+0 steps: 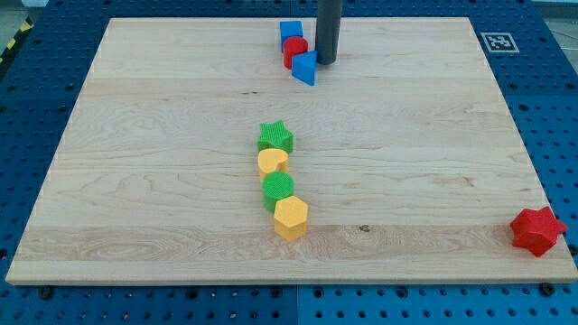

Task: Place the arm to the right center

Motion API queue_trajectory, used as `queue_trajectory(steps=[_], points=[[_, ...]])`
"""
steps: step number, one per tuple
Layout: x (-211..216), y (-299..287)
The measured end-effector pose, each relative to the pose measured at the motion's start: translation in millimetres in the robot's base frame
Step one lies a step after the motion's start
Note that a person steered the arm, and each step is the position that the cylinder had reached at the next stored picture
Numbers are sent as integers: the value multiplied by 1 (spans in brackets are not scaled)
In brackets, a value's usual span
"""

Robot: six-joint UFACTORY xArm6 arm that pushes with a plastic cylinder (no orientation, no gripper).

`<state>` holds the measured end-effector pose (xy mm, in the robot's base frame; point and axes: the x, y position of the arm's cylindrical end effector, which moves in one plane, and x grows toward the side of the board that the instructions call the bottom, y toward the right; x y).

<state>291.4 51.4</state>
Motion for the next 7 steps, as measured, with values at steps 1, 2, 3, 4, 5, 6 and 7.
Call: queue_trajectory(steps=[1, 2, 3, 4, 5, 6, 7], points=[[3, 17], [4, 22], [4, 22], [13, 27], [35, 35], [54, 41], [73, 51]])
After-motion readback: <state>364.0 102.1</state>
